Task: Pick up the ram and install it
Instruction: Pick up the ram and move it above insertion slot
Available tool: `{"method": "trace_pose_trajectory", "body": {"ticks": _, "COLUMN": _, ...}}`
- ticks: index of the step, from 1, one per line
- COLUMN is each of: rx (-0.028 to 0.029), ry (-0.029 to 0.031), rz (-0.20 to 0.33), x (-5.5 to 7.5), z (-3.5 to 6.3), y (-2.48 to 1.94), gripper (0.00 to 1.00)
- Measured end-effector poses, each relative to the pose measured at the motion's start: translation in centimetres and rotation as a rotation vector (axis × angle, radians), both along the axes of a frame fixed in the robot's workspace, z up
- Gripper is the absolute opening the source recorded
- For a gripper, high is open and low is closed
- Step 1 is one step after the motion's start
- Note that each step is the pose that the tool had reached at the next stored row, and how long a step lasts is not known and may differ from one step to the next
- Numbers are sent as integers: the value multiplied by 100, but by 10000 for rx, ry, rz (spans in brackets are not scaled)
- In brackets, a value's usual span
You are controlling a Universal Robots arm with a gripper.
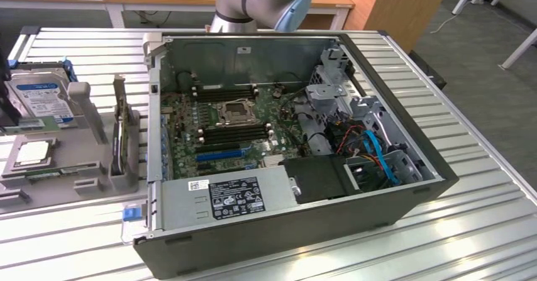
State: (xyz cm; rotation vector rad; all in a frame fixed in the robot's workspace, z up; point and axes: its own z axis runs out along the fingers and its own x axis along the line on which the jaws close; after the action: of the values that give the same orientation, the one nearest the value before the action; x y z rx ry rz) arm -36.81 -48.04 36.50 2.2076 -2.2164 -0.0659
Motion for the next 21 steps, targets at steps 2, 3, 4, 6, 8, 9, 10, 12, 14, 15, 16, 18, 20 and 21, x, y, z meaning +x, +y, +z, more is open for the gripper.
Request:
{"method": "trace_pose_trajectory", "body": {"ticks": 2, "rx": 0, "ry": 0, "rz": 0, "x": 0, "z": 33, "y": 0, "gripper": 11}}
{"method": "trace_pose_trajectory", "body": {"ticks": 3, "rx": 0, "ry": 0, "rz": 1, "x": 0, "z": 49, "y": 0, "gripper": 11}}
{"method": "trace_pose_trajectory", "body": {"ticks": 4, "rx": 0, "ry": 0, "rz": 0, "x": 0, "z": 94, "y": 0, "gripper": 11}}
{"method": "trace_pose_trajectory", "body": {"ticks": 6, "rx": 1, "ry": -1, "rz": 0, "x": 0, "z": 126, "y": 0, "gripper": 11}}
{"method": "trace_pose_trajectory", "body": {"ticks": 8, "rx": 0, "ry": -1, "rz": 0, "x": 0, "z": 158, "y": 0, "gripper": 11}}
{"method": "trace_pose_trajectory", "body": {"ticks": 9, "rx": 0, "ry": 0, "rz": 0, "x": 0, "z": 175, "y": 0, "gripper": 11}}
{"method": "trace_pose_trajectory", "body": {"ticks": 10, "rx": 0, "ry": 0, "rz": 0, "x": 0, "z": 191, "y": 0, "gripper": 11}}
{"method": "trace_pose_trajectory", "body": {"ticks": 12, "rx": 0, "ry": 0, "rz": 0, "x": 0, "z": 221, "y": 0, "gripper": 11}}
{"method": "trace_pose_trajectory", "body": {"ticks": 14, "rx": 0, "ry": 1, "rz": 0, "x": 0, "z": 252, "y": 0, "gripper": 11}}
{"method": "trace_pose_trajectory", "body": {"ticks": 15, "rx": 0, "ry": 0, "rz": 0, "x": 0, "z": 266, "y": 0, "gripper": 11}}
{"method": "trace_pose_trajectory", "body": {"ticks": 16, "rx": 1, "ry": 0, "rz": 0, "x": 0, "z": 280, "y": 0, "gripper": 11}}
{"method": "trace_pose_trajectory", "body": {"ticks": 18, "rx": 0, "ry": 0, "rz": 0, "x": 0, "z": 307, "y": 0, "gripper": 11}}
{"method": "trace_pose_trajectory", "body": {"ticks": 20, "rx": 0, "ry": 0, "rz": 0, "x": 0, "z": 332, "y": 0, "gripper": 11}}
{"method": "trace_pose_trajectory", "body": {"ticks": 21, "rx": 0, "ry": 0, "rz": 0, "x": 0, "z": 344, "y": 0, "gripper": 11}}
